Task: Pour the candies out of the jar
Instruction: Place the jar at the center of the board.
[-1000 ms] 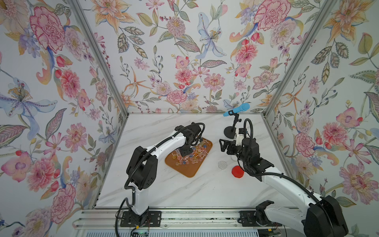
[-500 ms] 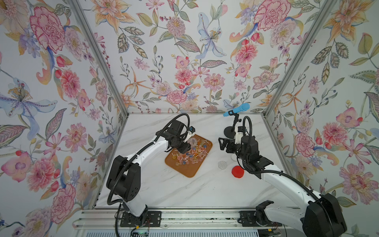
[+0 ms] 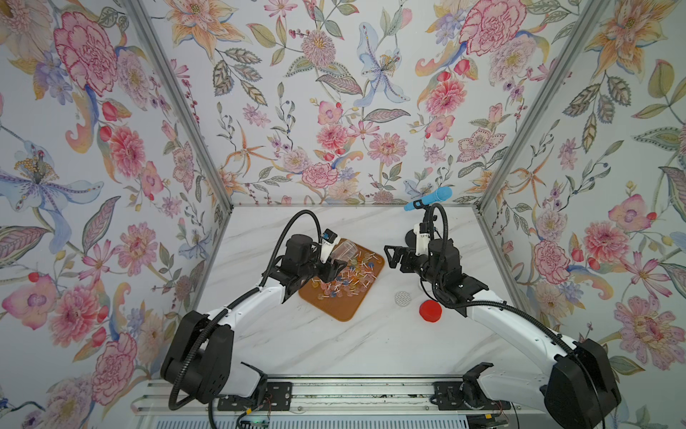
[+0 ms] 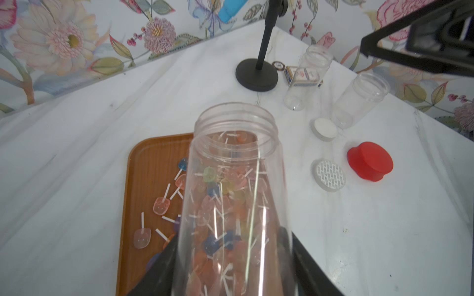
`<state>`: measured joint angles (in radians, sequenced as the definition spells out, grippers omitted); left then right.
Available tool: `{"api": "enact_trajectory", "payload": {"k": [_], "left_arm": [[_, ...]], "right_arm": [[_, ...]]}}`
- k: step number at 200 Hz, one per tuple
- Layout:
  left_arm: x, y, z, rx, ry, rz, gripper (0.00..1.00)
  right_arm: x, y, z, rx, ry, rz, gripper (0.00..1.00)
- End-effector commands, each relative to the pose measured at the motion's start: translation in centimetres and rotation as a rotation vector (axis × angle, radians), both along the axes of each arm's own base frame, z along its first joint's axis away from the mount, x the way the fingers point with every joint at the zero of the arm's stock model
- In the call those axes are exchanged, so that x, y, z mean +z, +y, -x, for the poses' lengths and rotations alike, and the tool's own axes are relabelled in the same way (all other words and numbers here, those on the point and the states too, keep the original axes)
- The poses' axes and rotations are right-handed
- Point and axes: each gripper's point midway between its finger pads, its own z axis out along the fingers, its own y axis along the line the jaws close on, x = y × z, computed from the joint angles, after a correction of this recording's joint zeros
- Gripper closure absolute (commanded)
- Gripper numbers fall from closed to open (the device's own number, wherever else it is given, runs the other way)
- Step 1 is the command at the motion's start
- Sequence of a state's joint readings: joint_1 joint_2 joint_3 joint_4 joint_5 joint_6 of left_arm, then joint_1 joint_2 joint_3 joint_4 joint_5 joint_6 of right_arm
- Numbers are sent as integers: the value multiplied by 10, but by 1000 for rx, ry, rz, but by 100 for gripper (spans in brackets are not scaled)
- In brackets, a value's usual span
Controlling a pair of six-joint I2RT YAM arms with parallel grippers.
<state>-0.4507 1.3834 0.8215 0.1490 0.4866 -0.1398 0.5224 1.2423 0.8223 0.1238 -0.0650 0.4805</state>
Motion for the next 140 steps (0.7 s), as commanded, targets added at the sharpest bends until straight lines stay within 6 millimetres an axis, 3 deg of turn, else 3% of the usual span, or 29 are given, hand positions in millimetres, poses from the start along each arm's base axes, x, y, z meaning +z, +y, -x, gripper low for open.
{"api": "enact_trajectory", "payload": {"k": [1,44,83,140], "left_arm": [[48,-1,2,12,-160,161,100],[78,-4,35,-100,-269,260,100],[84,-4,54,-153,-315,295,100],[80,-12,65,-240,-308,329,100]], "right_arm": [[21,31,7,159,16,-95,0],[52,75,38,474,140,-136,0],[79,96,64,597,153,-204,0],[78,115,76,646,175,-214,1]]}}
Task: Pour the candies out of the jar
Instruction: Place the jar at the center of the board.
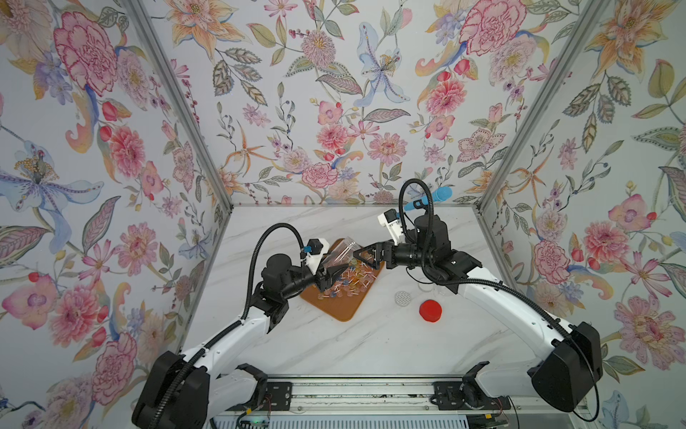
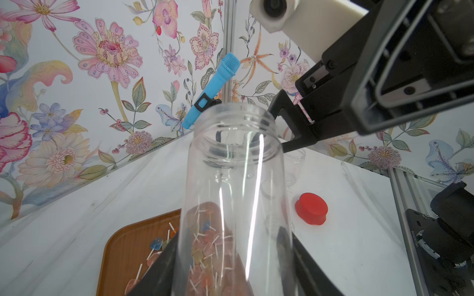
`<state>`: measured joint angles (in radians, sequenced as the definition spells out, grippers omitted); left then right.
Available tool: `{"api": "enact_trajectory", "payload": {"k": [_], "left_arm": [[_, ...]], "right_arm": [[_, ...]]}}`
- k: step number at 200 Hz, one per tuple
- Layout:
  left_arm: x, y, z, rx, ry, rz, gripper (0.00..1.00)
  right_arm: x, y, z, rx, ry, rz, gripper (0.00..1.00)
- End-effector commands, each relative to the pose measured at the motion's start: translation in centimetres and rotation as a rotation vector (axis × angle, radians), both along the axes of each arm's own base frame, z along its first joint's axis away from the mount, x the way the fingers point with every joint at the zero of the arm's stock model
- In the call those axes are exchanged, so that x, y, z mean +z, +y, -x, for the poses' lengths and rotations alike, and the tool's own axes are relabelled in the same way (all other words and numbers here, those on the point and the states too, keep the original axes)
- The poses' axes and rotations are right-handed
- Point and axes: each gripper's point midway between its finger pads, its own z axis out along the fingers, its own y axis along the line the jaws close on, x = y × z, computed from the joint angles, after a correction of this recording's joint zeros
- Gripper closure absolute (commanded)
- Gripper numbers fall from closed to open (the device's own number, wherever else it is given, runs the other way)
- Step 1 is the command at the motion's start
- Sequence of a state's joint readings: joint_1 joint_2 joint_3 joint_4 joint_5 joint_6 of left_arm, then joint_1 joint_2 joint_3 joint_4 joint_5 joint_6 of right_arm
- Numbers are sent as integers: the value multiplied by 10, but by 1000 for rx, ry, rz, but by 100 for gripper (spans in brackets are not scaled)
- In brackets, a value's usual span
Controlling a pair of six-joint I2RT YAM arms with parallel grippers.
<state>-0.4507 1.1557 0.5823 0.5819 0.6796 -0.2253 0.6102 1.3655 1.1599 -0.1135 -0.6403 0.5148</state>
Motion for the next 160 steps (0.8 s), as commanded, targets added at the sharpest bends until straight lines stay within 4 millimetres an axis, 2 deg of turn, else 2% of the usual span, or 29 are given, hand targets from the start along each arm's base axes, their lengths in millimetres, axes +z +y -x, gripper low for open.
{"api": "enact_trajectory", "payload": {"k": [1,34,78,138,150,160], "left_arm": [[6,-7,11,-80,-27,40,100],[-2,-13,13,-119,4,34,100],[-6,-17,16,-125,4,7,100],[-11,-23,18,-131,13,-27,100],[-11,-21,17,-120,10,-29,88],[-10,-21,17,-109,5,-27,72]], "right_arm": [[7,9,5,39,16,-19,1],[6,12,0,42,33,-31,9],[6,20,-8,62,64,-69,27],[0,27,-6,94,117,-94,47],[1,28,-3,107,122,-95,53],[1,26,-3,102,118,-93,57]]}}
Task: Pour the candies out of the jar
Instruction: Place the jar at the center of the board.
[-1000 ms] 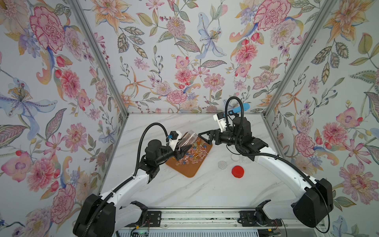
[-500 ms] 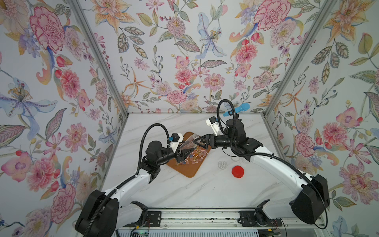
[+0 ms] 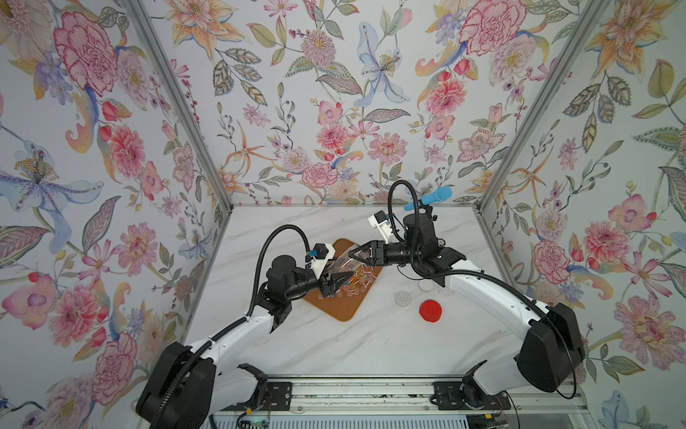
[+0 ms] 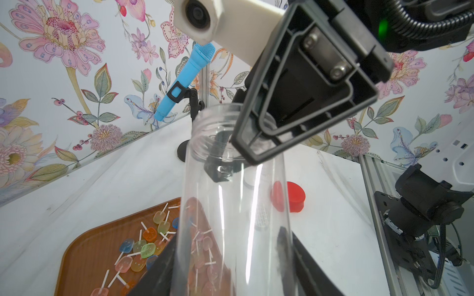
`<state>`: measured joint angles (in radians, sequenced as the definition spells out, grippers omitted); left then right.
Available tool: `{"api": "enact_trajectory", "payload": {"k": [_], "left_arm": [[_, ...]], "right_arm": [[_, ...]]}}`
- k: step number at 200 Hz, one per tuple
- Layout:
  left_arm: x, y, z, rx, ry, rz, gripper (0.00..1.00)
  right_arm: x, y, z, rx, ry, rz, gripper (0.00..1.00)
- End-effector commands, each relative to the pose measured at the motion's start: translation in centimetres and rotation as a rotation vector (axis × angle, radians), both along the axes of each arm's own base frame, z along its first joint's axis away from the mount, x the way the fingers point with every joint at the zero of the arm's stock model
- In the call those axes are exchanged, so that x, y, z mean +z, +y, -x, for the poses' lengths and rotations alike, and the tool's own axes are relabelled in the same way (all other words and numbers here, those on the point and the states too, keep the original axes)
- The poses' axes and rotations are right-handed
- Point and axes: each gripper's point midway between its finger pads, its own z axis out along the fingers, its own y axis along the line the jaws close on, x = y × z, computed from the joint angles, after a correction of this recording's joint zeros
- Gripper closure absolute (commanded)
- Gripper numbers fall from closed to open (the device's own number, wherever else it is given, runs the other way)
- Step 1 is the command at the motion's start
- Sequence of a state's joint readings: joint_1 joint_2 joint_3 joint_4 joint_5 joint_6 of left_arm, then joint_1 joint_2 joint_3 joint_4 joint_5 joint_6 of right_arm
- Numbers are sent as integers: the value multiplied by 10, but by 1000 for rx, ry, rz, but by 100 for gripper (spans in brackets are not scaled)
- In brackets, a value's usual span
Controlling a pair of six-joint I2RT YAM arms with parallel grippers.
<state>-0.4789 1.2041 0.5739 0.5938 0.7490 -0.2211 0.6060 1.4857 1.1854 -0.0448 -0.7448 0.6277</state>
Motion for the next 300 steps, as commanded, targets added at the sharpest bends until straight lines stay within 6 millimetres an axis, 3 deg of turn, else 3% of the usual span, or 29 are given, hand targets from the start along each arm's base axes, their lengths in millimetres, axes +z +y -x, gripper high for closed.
{"api": "enact_trajectory", "payload": {"k": [1,17,27,31,54,71,94,117,168,191,235,300], "left_arm": [[7,-4,4,-10,-35,-9,71],[8,-3,2,8,-37,-9,46],[8,-1,0,27,-33,-7,6],[8,0,0,31,-33,-6,1],[3,9,-8,106,-31,-19,1],[-6,22,-20,219,-21,-48,1],[-21,50,-38,416,3,-89,1],[-34,78,-45,583,30,-119,1],[-48,128,-46,832,60,-123,1],[-46,135,-44,859,60,-105,1],[-48,138,-44,874,62,-107,1],[-51,135,-47,865,78,-122,1]], "right_arm": [[21,5,6,41,-32,-53,57],[22,1,5,26,-44,-53,61],[21,-2,3,17,-47,-54,61],[22,-3,2,12,-48,-55,61],[16,-17,-11,-37,-56,-40,60],[-1,-40,-32,-138,-72,24,61],[-39,-86,-66,-344,-121,213,61],[-70,-123,-85,-489,-179,433,60],[-97,-178,-115,-694,-302,772,60],[-109,-183,-121,-706,-319,851,59],[-138,-170,-115,-650,-371,1005,55],[-165,-162,-109,-602,-320,1016,54]]}}
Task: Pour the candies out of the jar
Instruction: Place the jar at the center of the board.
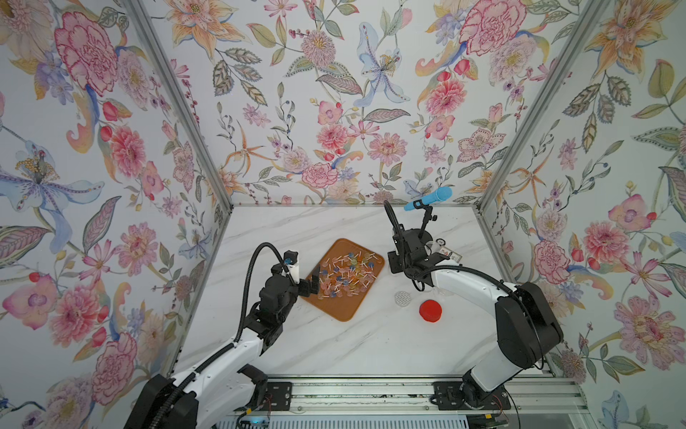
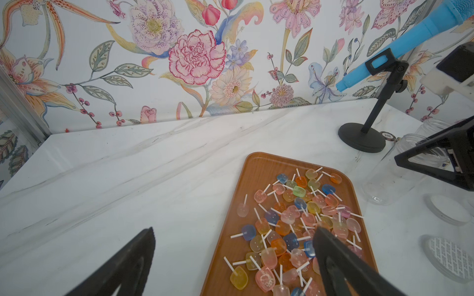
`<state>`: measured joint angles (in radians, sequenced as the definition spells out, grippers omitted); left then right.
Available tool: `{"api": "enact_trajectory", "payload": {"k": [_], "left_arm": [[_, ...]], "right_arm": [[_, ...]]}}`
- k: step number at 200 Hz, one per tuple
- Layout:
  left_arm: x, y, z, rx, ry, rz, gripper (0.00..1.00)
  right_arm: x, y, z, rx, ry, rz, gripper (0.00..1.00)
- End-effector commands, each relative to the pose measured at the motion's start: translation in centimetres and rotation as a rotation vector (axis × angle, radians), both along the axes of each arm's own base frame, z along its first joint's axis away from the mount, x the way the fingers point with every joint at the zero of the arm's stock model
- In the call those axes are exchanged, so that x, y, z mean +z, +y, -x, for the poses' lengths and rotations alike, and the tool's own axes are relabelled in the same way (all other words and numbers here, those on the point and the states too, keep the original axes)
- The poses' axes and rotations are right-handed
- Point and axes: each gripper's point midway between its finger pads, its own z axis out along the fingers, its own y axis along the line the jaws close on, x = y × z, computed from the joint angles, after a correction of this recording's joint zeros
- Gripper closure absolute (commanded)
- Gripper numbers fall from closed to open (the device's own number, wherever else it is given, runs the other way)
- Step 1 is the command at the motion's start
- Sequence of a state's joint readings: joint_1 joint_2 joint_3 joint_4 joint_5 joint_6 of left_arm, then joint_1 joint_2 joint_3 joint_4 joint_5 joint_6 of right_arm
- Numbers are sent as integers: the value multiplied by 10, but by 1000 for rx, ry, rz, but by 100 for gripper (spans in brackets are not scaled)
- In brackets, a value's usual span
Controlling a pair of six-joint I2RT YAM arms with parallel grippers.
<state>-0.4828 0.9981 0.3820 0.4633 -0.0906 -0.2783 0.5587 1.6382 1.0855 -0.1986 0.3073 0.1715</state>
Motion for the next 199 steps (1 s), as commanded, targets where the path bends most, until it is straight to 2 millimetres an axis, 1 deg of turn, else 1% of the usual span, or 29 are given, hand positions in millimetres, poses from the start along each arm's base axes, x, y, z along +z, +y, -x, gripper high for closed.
{"api": "enact_trajectory", "payload": {"k": [1,16,38,53,66,76,88,107,126,147,157,173,188,189,194,199], "left_arm": [[2,5,-3,32,1,14,1],[1,6,-3,36,2,11,1],[1,7,-3,38,5,1,1],[1,8,-3,45,3,-3,1],[1,10,-3,49,1,-6,1],[3,10,-3,49,-2,-7,1],[3,10,-3,50,-2,-14,1],[5,13,-4,66,-10,-27,1],[8,16,-7,81,-19,-42,1],[8,23,-11,112,-28,-65,1],[8,27,-13,133,-35,-80,1],[8,37,-16,177,-51,-119,1],[10,51,-19,239,-70,-159,1],[10,52,-20,242,-71,-162,1],[11,57,-20,264,-78,-172,1],[11,64,-21,292,-84,-181,1]], "right_arm": [[-10,-8,1,-14,17,39,54],[-14,-7,1,-11,26,40,53],[-14,-5,2,-6,29,26,50],[-13,-4,2,-5,28,18,44],[-10,-3,2,-4,25,6,35],[-4,-2,2,-1,17,-15,30],[9,-1,3,1,-1,-54,24],[31,-7,3,-8,-32,-122,17],[56,-24,4,-32,-80,-178,12],[75,-56,6,-84,-157,-205,8],[78,-75,7,-122,-186,-214,6],[73,-106,11,-173,-230,-213,4],[69,-132,16,-222,-285,-214,2],[73,-134,15,-224,-301,-217,2],[73,-142,17,-240,-320,-219,2],[69,-150,19,-258,-332,-220,2]]}}
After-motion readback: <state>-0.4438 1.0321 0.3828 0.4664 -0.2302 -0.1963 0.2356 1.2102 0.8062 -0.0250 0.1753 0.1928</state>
